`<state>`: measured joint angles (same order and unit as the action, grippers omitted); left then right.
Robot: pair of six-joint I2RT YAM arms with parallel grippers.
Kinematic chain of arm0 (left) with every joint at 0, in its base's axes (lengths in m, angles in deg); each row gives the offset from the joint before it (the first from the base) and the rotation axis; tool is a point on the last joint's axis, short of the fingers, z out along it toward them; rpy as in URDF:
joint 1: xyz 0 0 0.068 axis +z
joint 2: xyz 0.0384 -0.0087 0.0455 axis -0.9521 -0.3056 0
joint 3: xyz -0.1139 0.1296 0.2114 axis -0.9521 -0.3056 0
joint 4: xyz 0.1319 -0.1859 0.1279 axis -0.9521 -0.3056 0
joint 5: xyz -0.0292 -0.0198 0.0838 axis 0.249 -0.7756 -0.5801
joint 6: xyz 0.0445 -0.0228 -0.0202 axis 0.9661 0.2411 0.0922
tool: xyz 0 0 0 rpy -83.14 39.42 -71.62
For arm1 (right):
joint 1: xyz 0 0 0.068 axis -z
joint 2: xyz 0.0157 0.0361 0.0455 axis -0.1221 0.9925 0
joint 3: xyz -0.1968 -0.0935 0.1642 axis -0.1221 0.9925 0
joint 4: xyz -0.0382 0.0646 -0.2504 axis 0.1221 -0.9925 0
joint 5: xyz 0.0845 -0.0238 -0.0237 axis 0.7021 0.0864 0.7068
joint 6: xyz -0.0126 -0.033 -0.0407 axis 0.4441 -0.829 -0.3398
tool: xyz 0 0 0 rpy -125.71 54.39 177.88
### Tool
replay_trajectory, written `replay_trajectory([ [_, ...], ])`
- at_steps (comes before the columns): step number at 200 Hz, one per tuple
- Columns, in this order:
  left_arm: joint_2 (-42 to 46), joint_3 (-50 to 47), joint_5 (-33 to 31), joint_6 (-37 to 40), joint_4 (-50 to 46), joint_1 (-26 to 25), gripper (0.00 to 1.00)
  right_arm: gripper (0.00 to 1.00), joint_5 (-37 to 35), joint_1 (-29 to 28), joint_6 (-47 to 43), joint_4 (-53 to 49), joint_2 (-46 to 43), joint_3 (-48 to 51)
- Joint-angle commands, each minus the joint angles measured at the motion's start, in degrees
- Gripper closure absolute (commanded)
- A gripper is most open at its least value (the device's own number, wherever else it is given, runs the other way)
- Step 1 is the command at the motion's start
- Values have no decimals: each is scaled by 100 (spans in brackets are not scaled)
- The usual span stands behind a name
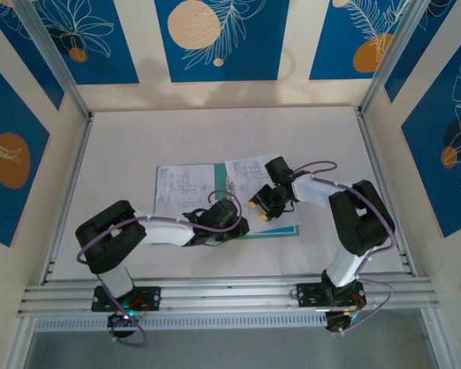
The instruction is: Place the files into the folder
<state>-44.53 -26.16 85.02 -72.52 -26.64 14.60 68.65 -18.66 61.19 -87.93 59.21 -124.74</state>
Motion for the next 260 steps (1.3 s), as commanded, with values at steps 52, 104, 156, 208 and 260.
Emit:
replay_trajectory([
  [52,-303,-86,66,-18,68,-84,64,53,198,-115,486,-22,320,303],
  [104,-274,-86,-18,15,-59,-84,76,54,21,-125,354,-277,305,290],
  [156,-197,-216,10,-173,130,-84,100,53,-137,-138,40,-451,199,115],
  [208,-242,-516,173,-835,953,-78,100,42,-353,-113,-497,-968,40,-480],
  [260,-215,-742,122,-1347,1523,-84,100,32,-814,41,-1002,-1389,-419,-873],
])
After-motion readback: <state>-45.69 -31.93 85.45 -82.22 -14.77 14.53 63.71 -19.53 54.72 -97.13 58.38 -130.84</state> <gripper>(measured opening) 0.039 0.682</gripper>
